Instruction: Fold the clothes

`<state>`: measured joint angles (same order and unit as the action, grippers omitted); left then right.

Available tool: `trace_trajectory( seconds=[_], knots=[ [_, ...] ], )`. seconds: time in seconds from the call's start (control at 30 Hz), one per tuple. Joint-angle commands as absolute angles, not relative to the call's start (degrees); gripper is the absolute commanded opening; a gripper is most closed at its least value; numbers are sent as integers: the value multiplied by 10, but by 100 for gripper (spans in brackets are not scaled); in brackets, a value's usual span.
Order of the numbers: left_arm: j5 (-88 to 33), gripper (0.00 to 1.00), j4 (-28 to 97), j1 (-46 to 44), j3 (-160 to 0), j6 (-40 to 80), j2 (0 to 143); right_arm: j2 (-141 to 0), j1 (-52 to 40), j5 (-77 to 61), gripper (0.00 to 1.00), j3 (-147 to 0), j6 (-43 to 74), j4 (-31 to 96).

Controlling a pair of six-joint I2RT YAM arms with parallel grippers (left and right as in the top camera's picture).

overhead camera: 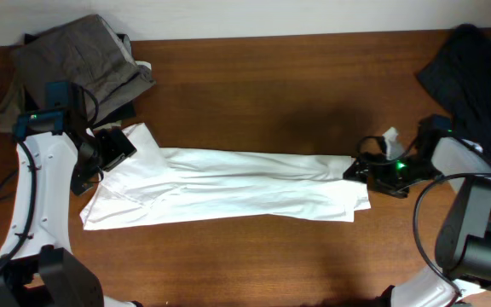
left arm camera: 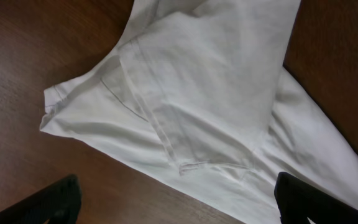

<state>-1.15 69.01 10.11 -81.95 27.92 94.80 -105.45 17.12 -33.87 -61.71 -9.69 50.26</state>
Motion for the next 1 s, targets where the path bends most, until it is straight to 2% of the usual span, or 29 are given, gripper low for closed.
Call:
trace_trajectory(
  seconds=[0.0, 0.17, 0.27, 0.47, 0.67, 0.97],
  knots=[
    [-18, 99, 691, 101, -819, 278, 938, -1055, 121, -359, 99, -604, -100, 499],
    [-18, 99, 691, 101, -819, 278, 938, -1055, 87, -361, 99, -604, -97, 498],
    [-18, 99, 691, 101, -819, 278, 938, -1055, 111, -307, 99, -615, -44, 499],
    [-18, 99, 691, 101, -819, 278, 938, -1048, 170, -230, 99, -738, -40, 607],
    [-18, 99, 693, 101, -819, 278, 938, -1073, 165, -227, 99, -673, -40, 538],
    [-18, 99, 691, 101, -819, 278, 938, -1114, 147, -298, 99, -636, -42, 505]
  ],
)
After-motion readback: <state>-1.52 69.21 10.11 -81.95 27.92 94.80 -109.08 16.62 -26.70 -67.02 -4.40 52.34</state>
